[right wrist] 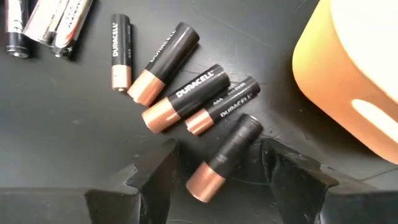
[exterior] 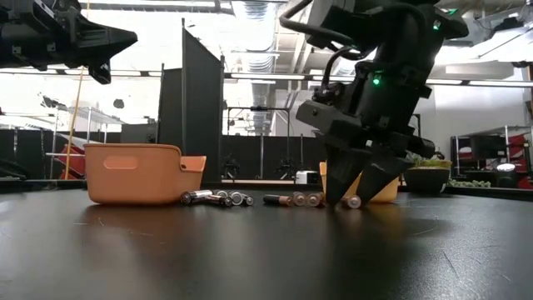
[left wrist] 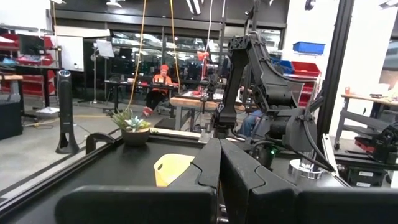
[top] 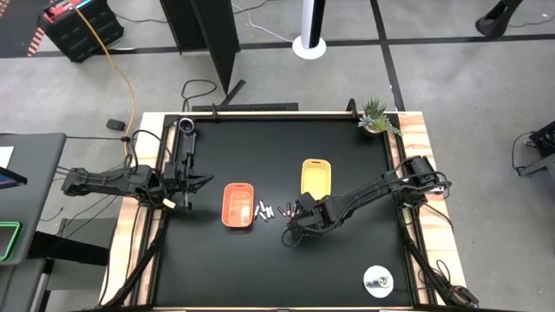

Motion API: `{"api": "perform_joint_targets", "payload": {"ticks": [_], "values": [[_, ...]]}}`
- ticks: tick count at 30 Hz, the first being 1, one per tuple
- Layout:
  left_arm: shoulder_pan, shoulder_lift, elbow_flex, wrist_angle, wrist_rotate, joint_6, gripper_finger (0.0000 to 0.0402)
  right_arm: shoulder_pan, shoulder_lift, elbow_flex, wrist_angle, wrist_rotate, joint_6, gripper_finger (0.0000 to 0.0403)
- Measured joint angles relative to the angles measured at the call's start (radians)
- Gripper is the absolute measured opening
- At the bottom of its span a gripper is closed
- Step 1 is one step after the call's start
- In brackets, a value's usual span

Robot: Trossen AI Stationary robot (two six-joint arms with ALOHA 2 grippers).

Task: Sort batteries
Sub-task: Put the big brown battery into the yellow bin

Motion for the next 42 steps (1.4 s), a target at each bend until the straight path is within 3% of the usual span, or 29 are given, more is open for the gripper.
{"api": "perform_joint_targets", "payload": {"ticks": [8, 19, 24, 42], "values": [[0.0, 0.0, 0.0, -0.006, 0.0, 0.0, 0.0, 0.007, -0.001, 0.0, -0.008, -0.007, -0.011, 0.0236], [0.0, 0.0, 0.0, -0.007, 0.0, 0.0, 0.0, 0.029, 0.001, 0.0, -0.038, -0.016, 0.005, 0.0108], [0.0, 0.0, 0.0, -0.007, 0.0, 0.0, 0.0, 0.032, 0.001, 0.0, -0.038, -0.026, 0.006, 0.0068], [0.0, 0.0, 0.0, -0.005, 0.0, -0.016, 0.0, 0.045, 0.002, 0.011, -0.044, -0.041, -0.005, 0.0056]]}}
